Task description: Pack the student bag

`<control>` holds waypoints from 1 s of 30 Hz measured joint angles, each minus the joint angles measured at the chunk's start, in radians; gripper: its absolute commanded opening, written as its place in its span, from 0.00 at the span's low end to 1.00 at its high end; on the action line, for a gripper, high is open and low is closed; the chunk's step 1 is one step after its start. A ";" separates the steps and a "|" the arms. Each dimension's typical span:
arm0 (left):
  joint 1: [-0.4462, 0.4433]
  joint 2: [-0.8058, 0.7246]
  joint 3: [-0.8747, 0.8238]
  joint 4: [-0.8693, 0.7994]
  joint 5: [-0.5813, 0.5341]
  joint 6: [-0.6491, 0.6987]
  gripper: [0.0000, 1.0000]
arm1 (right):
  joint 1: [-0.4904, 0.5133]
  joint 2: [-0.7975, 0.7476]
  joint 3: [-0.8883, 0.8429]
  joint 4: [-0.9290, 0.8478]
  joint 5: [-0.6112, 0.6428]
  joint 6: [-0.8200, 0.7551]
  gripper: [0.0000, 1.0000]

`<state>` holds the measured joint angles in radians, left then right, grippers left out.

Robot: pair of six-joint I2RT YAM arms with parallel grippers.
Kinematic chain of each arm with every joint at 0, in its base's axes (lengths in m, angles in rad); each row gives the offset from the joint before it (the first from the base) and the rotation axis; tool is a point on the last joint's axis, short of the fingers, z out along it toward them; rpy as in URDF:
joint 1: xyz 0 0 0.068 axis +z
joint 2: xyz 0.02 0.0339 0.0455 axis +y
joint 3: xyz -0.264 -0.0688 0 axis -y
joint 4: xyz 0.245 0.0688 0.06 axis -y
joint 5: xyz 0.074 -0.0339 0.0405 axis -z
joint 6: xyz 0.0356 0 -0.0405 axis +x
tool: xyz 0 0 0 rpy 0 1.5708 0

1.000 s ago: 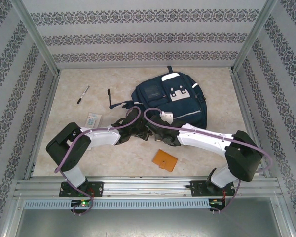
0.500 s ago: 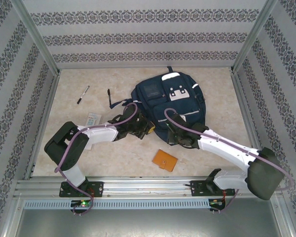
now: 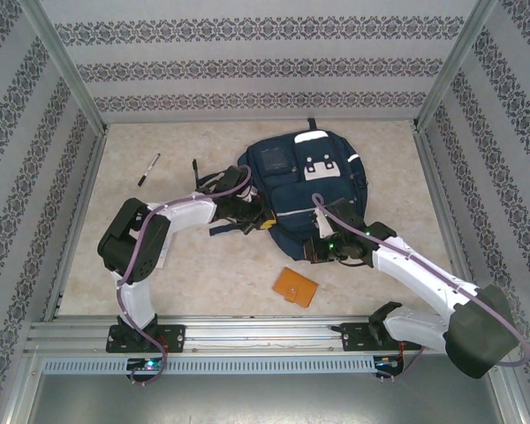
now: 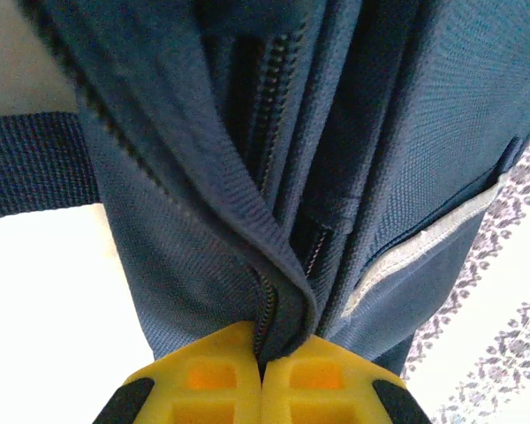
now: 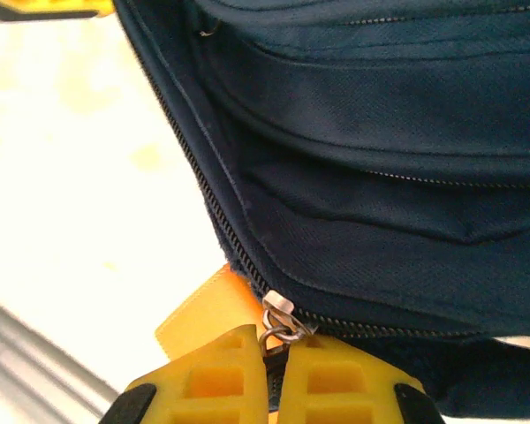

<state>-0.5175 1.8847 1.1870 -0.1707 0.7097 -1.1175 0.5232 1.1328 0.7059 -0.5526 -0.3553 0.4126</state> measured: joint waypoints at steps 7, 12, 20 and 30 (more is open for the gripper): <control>0.117 0.101 0.212 -0.259 0.055 0.211 0.03 | -0.024 0.086 0.000 0.145 -0.237 -0.048 0.00; 0.174 0.161 0.336 -0.349 0.050 0.334 0.27 | -0.021 0.167 0.002 0.245 -0.328 0.011 0.00; 0.194 0.006 0.170 -0.333 -0.005 0.356 0.37 | 0.006 0.220 0.019 0.267 -0.368 0.082 0.00; 0.045 -0.351 -0.195 -0.223 -0.125 0.153 0.47 | 0.063 0.278 0.035 0.312 -0.365 0.099 0.00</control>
<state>-0.4721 1.5341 0.9924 -0.3939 0.5846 -0.9642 0.5858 1.4109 0.7410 -0.2401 -0.7208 0.5114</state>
